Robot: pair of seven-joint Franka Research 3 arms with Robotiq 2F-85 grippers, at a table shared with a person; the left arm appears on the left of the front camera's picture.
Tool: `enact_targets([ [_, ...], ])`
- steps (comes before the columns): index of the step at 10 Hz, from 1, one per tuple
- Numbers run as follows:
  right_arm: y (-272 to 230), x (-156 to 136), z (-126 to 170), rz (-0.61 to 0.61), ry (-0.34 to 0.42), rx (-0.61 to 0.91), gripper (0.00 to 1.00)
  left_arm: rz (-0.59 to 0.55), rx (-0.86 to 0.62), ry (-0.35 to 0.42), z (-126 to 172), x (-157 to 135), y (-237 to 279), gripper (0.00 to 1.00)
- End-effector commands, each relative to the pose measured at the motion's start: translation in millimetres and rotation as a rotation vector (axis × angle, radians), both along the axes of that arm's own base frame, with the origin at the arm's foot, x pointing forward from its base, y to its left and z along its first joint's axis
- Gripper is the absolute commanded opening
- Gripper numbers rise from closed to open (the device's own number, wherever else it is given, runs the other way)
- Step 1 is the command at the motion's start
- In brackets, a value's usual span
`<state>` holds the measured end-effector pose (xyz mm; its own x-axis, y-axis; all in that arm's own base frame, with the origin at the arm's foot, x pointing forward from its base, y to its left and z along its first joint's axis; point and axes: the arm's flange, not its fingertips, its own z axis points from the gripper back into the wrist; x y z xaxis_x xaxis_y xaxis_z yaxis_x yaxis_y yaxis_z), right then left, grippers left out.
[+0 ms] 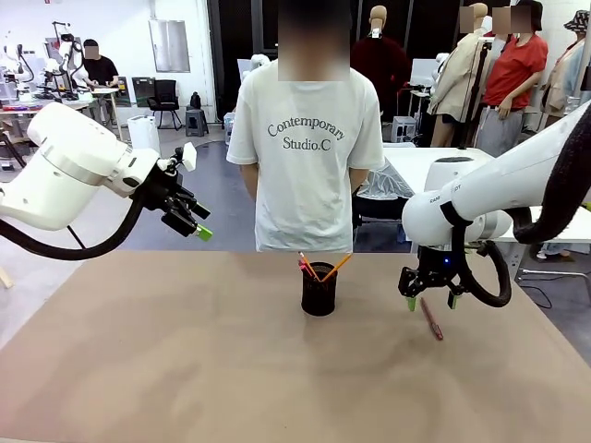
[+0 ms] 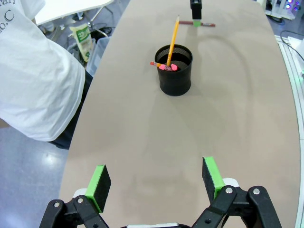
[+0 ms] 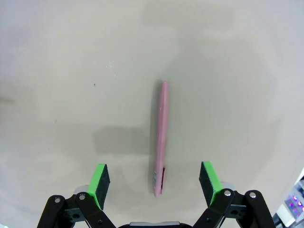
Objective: Place the pens into the pen holder.
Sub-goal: Pick up a writing instrument from the table and place it into the Pen holder.
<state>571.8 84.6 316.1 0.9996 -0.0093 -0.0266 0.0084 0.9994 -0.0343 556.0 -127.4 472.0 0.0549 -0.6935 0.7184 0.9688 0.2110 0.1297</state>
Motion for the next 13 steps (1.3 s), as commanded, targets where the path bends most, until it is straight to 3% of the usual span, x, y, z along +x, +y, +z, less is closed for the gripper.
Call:
enact_targets([
  [1, 1, 19, -4, 0.016, -0.033, -0.003, 1.0, 0.002, 0.006, -0.005, 0, 0, 1, 1.0],
  [7, -7, 37, -18, -0.005, -0.035, 0.003, 1.0, 0.002, 0.006, -0.005, 0, 0, 1, 1.0],
  [8, -9, 40, -18, 0.023, -0.033, 0.009, 0.96, 0.002, 0.006, -0.005, 0, 0, 1, 1.0],
  [13, -9, 41, -21, 0.027, -0.009, 0.026, 0.01, 0.002, 0.006, -0.005, 0, 0, 1, 1.0],
])
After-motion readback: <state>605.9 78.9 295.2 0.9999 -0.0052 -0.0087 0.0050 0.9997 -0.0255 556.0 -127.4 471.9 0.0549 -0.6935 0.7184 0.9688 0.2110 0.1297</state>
